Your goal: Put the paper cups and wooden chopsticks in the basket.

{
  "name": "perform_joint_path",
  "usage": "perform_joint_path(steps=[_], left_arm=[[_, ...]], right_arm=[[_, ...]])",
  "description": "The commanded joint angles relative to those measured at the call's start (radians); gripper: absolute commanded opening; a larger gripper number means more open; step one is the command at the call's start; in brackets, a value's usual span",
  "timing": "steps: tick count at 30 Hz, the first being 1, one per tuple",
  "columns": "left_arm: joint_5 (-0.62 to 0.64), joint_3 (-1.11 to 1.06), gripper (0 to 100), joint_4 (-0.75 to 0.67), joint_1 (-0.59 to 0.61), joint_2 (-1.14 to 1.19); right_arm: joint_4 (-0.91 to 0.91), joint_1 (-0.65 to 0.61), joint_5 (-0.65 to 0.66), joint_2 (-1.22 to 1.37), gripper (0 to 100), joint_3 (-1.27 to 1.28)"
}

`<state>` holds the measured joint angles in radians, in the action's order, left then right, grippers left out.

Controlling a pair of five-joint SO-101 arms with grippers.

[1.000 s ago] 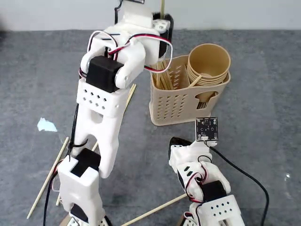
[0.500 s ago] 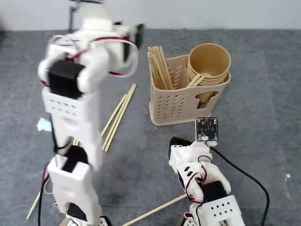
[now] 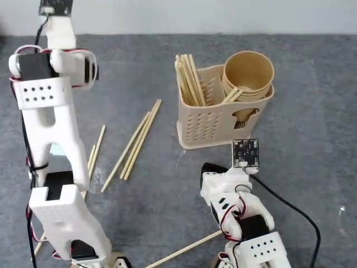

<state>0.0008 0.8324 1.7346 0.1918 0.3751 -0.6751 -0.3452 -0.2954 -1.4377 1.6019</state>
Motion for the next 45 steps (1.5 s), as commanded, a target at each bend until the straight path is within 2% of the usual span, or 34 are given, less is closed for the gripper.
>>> perform_joint_path(steps=[1, 8, 14, 16, 33, 40, 45], left_arm=[[-0.087, -0.096, 17, 0.023, 0.038, -0.014], [-0.275, -0.386, 17, 0.021, 0.089, -0.014], [-0.344, -0.559, 17, 0.015, 0.103, -0.002], [-0.348, -0.596, 17, 0.012, 0.098, -0.002], [-0.347, -0.928, 17, -0.331, 0.097, 0.000], [-0.344, -1.001, 17, -0.411, 0.092, 0.002], [-0.342, -0.972, 16, -0.405, 0.091, 0.071]], right_arm=[[0.005, 0.004, -0.005, -0.015, 1.0, -0.006], [0.005, 0.004, -0.005, -0.015, 1.0, -0.006], [0.005, 0.004, -0.005, -0.015, 1.0, -0.006], [0.005, 0.004, -0.005, -0.015, 1.0, -0.006], [0.005, 0.004, -0.005, -0.015, 1.0, -0.006], [0.005, 0.004, -0.005, -0.015, 1.0, -0.006], [0.005, 0.004, -0.005, -0.015, 1.0, -0.006]])
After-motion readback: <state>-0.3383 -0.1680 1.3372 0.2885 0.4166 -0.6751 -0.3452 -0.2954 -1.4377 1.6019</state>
